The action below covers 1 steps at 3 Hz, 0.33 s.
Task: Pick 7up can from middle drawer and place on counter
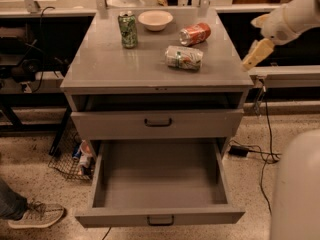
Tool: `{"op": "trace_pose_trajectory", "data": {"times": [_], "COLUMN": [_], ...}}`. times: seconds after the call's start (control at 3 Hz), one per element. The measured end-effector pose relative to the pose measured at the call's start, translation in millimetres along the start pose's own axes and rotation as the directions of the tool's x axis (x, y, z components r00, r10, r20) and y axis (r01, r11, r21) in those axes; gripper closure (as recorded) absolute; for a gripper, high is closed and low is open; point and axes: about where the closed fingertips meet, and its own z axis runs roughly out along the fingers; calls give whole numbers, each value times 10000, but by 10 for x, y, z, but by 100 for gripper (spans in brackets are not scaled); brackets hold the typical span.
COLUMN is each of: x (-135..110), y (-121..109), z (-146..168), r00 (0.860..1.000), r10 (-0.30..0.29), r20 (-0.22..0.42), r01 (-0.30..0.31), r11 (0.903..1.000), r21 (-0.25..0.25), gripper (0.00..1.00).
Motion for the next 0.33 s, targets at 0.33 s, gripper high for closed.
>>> {"op": "trace_pose_trajectory", "data": {"times": [0.33], "x": [536], "y": [-12], "z": [-450], "r00": [9924], "r10": [1128], "r20": [-489], "r01": [-1066], "r11": [9877], "r21": [1141], "gripper": [0]}}
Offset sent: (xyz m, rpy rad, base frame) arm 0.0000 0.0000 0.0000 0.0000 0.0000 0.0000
